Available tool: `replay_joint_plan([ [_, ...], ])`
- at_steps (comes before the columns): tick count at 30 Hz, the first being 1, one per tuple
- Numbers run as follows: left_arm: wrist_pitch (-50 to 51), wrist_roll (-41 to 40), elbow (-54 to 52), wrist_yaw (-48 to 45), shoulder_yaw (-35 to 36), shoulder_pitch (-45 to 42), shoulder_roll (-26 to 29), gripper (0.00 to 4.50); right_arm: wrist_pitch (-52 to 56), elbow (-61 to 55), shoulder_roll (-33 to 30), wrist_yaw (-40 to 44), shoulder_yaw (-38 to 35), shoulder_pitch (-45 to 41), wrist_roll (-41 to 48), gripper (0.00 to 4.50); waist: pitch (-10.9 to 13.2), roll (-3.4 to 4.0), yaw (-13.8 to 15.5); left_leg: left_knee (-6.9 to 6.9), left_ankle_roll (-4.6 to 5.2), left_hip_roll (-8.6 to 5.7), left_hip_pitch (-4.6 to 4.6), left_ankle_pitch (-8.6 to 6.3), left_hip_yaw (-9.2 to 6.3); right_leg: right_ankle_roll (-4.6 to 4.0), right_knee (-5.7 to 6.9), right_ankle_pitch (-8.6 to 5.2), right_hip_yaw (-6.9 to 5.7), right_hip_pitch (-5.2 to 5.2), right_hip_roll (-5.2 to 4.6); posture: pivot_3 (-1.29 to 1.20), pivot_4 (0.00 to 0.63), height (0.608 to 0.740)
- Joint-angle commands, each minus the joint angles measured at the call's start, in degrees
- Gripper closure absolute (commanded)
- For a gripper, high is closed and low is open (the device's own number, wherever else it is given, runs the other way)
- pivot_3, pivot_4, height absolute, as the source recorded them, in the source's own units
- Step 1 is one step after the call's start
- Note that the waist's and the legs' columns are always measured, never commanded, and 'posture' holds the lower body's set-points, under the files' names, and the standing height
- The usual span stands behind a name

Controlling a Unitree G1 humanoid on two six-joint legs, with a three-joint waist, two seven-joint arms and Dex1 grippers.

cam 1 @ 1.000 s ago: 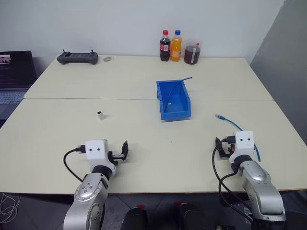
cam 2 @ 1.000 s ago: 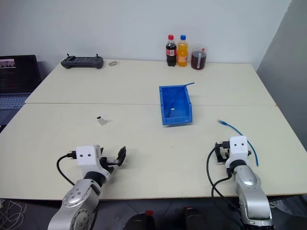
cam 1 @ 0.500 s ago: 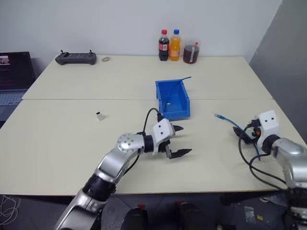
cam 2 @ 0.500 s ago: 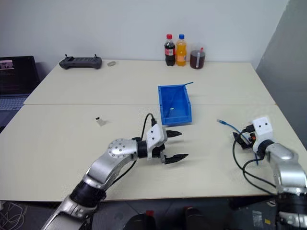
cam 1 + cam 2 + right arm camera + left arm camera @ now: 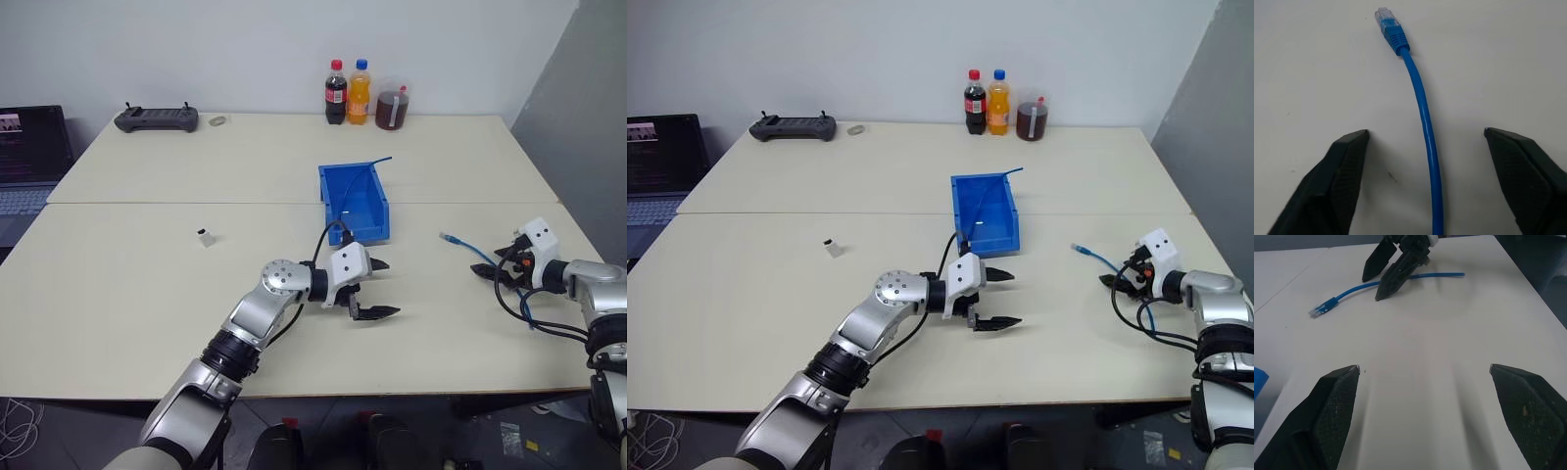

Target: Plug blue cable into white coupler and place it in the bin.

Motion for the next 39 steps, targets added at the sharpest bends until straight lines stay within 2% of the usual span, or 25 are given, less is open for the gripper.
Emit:
replay_joint_plan([
  [1,0.3,-0.5,-3.0,-0.2,1.7,0.6,0.6,0.0,-1.3,3.7,0.4,1.5,1.0,-1.0,-1.5,1.68,0.0,0.0,0.0,0.0,-0.01,0.01,0.02,0.0,-0.01,0.0,0.0,0.0,-0.01,0.04,0.0,0.0,0.15,0.74],
  [11,1.8,-0.8,-4.9,0.6,2.9,1.0,0.7,0.0,-1.7,5.8,0.9,4.5,1.5,-1.9,-1.3,4.23,0.0,0.0,0.1,0.0,-0.02,0.0,0.33,0.01,-0.03,0.0,-0.04,-0.01,-0.05,0.39,-0.04,0.0,0.15,0.74],
  [13,1.6,-0.6,-5.0,0.5,3.0,1.3,0.8,0.0,-1.2,5.1,0.7,5.7,1.4,-1.5,-0.9,4.49,0.0,0.0,0.0,-0.01,-0.02,0.0,0.41,0.0,-0.03,0.0,-0.04,-0.01,-0.05,0.45,-0.04,0.0,0.15,0.74],
  [18,1.8,-0.5,-6.3,0.4,3.2,2.1,1.2,0.0,0.1,0.8,-0.2,8.0,0.9,0.6,0.2,4.49,0.0,0.01,0.1,-0.02,-0.03,0.01,0.44,0.01,-0.03,0.0,-0.04,-0.01,-0.05,0.48,-0.05,0.0,0.15,0.74],
  [23,5.5,-2.4,-16.6,3.1,6.9,8.8,4.2,0.0,-1.1,-17.0,-2.9,11.8,3.3,8.3,-0.2,4.49,0.0,0.05,0.1,-0.07,-0.04,0.02,0.43,0.0,-0.05,0.0,-0.04,-0.01,-0.06,0.47,-0.07,0.0,0.15,0.74],
  [27,10.2,-4.5,-35.7,10.9,14.9,28.5,7.6,0.0,14.2,-39.2,3.7,10.0,4.8,9.9,7.8,4.49,0.0,0.16,-1.9,-0.11,-0.07,0.14,0.53,-0.01,-0.03,-0.07,0.0,-0.05,-0.01,0.47,-0.06,0.0,0.15,0.74],
  [29,12.9,-4.7,-42.9,16.8,18.5,38.6,6.5,0.0,17.4,-44.5,10.9,6.0,9.2,8.4,7.2,4.49,0.0,0.15,-2.3,-0.19,-0.16,0.23,0.64,-0.08,-0.12,-0.13,0.1,-0.09,-0.11,0.49,-0.01,0.0,0.15,0.74],
  [33,14.9,-2.7,-50.8,23.8,21.3,51.0,5.1,0.0,18.5,-44.5,19.3,1.9,15.5,4.7,3.7,4.49,0.1,0.2,-1.5,-0.17,-0.16,0.2,0.66,-0.09,-0.35,0.04,0.12,-0.2,-0.29,0.55,-0.02,0.0,0.15,0.74],
  [39,12.5,-2.0,-55.9,33.2,25.0,66.4,-1.1,0.0,15.7,-39.7,23.3,6.2,25.5,1.2,0.1,4.49,0.1,0.05,0.4,-0.06,0.03,-0.12,0.59,-0.17,-0.54,-0.12,-0.12,-0.11,-0.43,0.67,-0.28,0.0,0.15,0.74],
])
